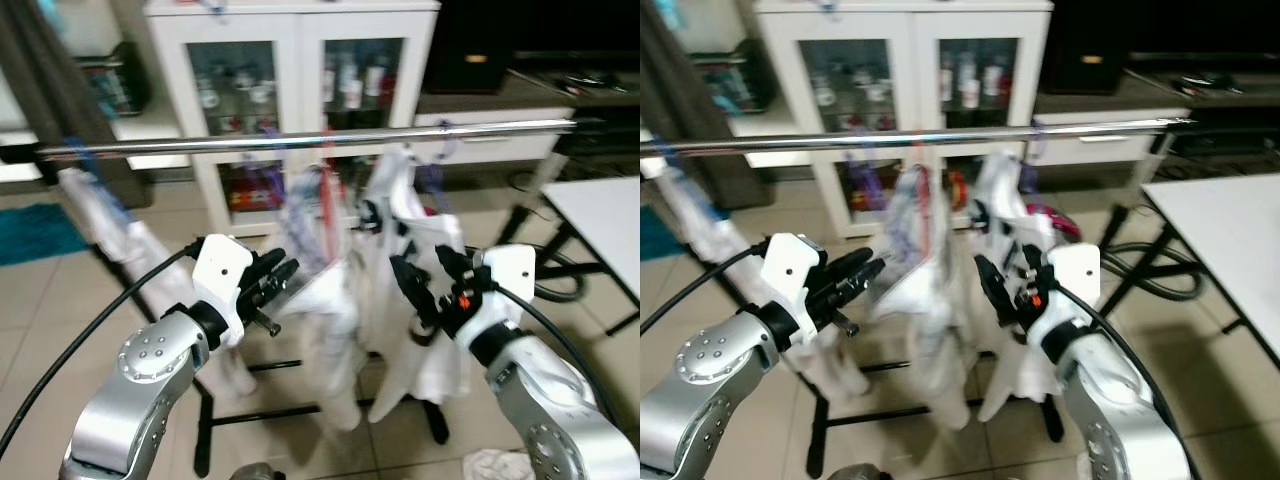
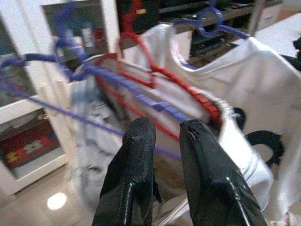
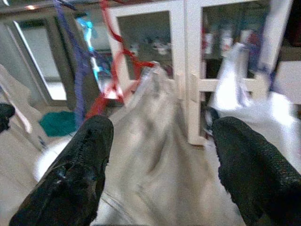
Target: Hang hanger
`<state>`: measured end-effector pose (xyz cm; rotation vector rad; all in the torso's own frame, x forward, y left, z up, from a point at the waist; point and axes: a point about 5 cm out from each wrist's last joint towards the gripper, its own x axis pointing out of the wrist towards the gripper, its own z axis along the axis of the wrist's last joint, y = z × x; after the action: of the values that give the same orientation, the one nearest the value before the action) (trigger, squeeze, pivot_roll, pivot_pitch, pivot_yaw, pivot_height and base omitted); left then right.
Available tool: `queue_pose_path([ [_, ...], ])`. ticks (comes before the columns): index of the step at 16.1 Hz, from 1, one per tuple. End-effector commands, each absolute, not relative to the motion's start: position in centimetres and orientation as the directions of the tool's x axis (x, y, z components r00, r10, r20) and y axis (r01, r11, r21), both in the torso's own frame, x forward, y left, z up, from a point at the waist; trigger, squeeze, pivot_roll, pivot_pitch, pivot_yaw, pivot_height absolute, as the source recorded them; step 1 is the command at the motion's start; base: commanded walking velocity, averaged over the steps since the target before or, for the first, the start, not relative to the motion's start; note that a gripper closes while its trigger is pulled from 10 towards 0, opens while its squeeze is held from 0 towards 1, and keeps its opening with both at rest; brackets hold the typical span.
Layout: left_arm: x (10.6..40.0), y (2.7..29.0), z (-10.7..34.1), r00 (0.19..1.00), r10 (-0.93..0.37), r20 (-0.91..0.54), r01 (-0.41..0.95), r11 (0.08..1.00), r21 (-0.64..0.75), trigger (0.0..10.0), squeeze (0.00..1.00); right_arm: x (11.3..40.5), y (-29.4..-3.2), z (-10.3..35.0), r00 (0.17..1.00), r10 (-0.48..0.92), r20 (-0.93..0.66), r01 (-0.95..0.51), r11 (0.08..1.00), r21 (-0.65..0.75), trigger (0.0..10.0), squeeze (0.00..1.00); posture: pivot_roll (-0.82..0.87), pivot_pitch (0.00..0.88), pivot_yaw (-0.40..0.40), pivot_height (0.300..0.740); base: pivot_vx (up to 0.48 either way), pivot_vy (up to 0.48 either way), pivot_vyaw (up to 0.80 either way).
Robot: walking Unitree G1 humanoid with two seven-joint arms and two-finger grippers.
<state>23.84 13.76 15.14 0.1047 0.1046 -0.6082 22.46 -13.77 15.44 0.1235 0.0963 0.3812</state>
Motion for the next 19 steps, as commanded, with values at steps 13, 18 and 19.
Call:
queue_pose_path([
  [13, 24.7, 14.6, 15.6, 0.887, -0.45, -0.102, 0.459, 0.882, 0.107, 10.0, 0.0, 22.8, -12.7, 14.3, 0.903, 0.422, -0.086, -0.41, 0.903, 0.124, 10.0, 1.0, 0.05, 0.0, 0.008, 0.74, 0.0, 0.047, 0.31],
  [18, 24.6, 14.7, 15.6, 0.887, -0.45, -0.101, 0.459, 0.882, 0.109, 10.0, 0.0, 23.0, -13.0, 14.7, 0.914, 0.404, -0.047, -0.393, 0.907, 0.15, 10.0, 1.0, 0.06, 0.0, 0.006, 0.74, 0.0, 0.48, 0.0],
  [19, 24.7, 14.8, 15.6, 0.888, -0.448, -0.1, 0.457, 0.883, 0.109, 10.0, 0.0, 23.1, -13.1, 14.9, 0.917, 0.397, -0.032, -0.387, 0.907, 0.165, 10.0, 1.0, 0.06, 0.0, 0.005, 0.74, 0.0, 0.48, 0.0],
])
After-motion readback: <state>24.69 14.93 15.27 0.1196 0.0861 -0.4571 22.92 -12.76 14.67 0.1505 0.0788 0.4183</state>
